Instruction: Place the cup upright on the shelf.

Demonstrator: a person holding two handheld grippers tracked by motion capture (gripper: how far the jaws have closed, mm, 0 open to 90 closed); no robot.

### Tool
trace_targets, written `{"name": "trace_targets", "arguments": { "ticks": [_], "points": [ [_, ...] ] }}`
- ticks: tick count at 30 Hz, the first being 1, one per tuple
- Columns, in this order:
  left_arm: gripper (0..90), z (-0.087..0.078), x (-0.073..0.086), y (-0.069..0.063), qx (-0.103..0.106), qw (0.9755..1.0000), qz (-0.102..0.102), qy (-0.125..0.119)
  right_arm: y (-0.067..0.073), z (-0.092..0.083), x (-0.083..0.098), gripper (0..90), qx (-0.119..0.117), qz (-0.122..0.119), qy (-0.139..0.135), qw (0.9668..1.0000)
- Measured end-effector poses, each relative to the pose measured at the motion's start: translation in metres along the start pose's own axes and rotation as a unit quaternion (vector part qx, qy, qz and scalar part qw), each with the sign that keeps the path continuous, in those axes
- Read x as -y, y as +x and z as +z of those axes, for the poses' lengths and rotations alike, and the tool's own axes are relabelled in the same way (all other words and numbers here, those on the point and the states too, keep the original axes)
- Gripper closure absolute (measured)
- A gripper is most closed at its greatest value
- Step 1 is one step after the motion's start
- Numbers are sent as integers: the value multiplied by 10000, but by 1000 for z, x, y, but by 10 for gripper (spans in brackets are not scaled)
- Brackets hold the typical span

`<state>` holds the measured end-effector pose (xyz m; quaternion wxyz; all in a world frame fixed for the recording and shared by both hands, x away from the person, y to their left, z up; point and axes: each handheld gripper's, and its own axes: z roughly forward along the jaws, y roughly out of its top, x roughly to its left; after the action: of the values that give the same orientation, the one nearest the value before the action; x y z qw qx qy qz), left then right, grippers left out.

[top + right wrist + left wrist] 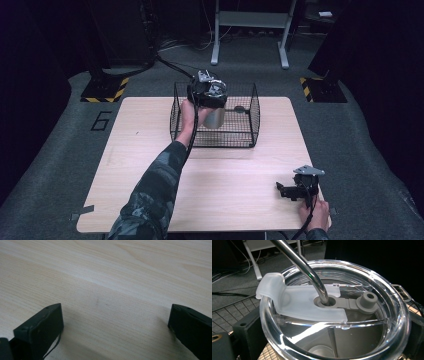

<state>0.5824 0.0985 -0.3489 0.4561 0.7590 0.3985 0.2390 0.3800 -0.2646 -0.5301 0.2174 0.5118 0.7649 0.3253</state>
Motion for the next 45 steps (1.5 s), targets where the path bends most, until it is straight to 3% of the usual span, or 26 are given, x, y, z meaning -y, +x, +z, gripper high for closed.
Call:
{"name": "trace_targets", "arguments": {
  "ticks": [18, 45],
  "points": [
    [41, 19, 24, 5, -123, 9995, -201, 196, 0, 0, 0, 0, 2, 0, -2, 10000],
    [40, 38, 43, 4, -321, 9985, -253, 377, 0, 0, 0, 0, 2, -16, 14, 10000]
  ]
}}
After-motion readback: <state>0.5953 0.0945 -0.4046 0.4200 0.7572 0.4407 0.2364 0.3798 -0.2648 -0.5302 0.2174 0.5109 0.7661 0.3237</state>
